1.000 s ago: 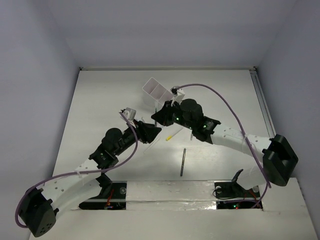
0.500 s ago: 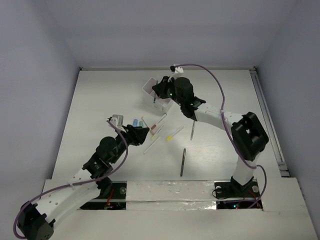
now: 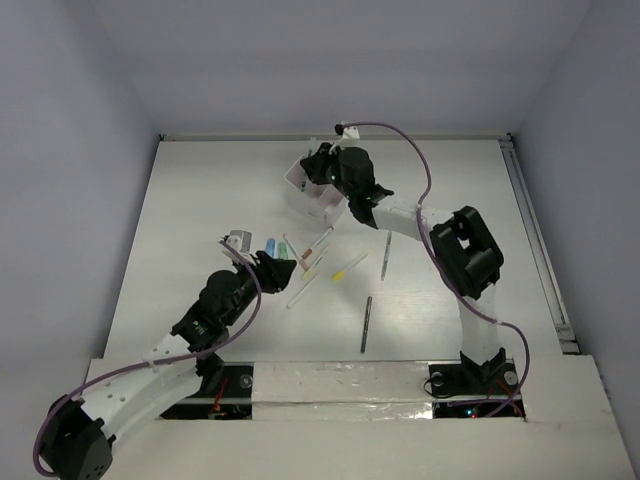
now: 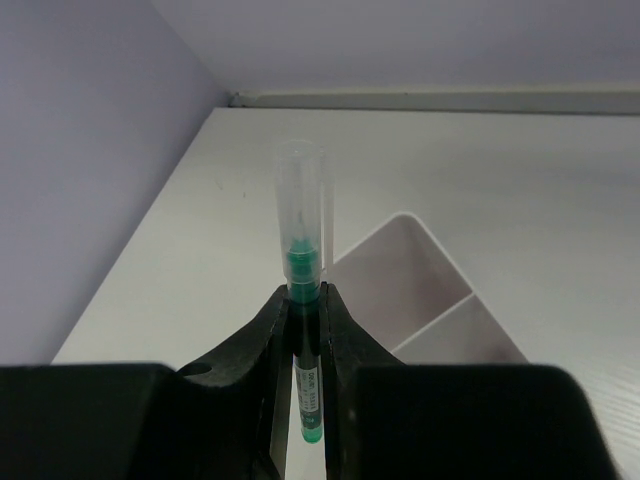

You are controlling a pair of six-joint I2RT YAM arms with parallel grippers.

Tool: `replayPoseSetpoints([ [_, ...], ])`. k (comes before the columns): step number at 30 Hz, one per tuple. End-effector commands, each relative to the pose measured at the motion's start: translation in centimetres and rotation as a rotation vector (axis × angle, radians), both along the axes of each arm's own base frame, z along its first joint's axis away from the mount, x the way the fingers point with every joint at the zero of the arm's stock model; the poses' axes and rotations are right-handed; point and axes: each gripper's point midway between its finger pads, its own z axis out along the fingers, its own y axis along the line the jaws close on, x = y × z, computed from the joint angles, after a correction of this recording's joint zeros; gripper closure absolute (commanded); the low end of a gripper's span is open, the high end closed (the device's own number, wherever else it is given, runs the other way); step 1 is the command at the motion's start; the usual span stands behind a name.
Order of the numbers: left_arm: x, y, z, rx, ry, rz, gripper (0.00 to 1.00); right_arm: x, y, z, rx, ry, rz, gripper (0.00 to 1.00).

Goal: Sort the stationery into containers
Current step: Place the pen in the storage box.

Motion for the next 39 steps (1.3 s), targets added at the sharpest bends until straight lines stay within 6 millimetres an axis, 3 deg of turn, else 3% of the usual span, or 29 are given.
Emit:
replayPoseSetpoints([
  [1, -0.1, -0.9, 0.3, -0.032, -0.024, -0.044, 0.65, 1.4, 0.2, 5.8, 0.101, -0.135, -0.023, 0.98],
  [4, 0.0, -1.0, -0.1, -0.037, -0.018, -0.051, 0.65, 2.1, -0.3, 6.1, 0.105, -0.139, -0.047, 0.98],
  [11, -0.1, -1.5, -0.5, -0.037, -0.014, -0.086, 0.67, 4.2, 0.4, 4.4, 0.069, -0.123, -0.052, 0.97],
  [13, -0.2, -1.6, -0.7, -0.037, -0.01, -0.091, 0.68, 4.8, 0.8, 3.1, 0.045, -0.106, -0.047, 0.97],
  [14, -0.2, -1.7, -0.7, -0.039, -0.013, -0.092, 0.68, 4.9, 1.0, 3.4, 0.048, -0.113, -0.044, 0.96],
  [22, -0.2, -1.7, -0.9, -0.047, -0.009, -0.098, 0.69, 4.8, 0.8, 1.3, 0.018, -0.092, -0.046, 0.88],
  [24, -0.3, -1.8, -1.0, -0.048, -0.008, -0.1, 0.69, 4.4, 0.5, 0.8, 0.011, -0.089, -0.047, 0.78],
  [29, -0.3, -2.2, -1.1, -0.058, 0.001, -0.119, 0.7, 3.9, 0.2, 1.8, 0.014, -0.105, -0.041, 0.56],
  [33, -0.4, -2.6, -0.7, -0.071, -0.001, -0.135, 0.78, 3.7, 0.1, 2.5, 0.0, -0.101, -0.036, 0.45],
  [39, -0.4, -2.5, 0.3, -0.064, -0.021, -0.137, 0.8, 2.4, -0.8, 2.0, -0.01, -0.066, -0.04, 0.28],
])
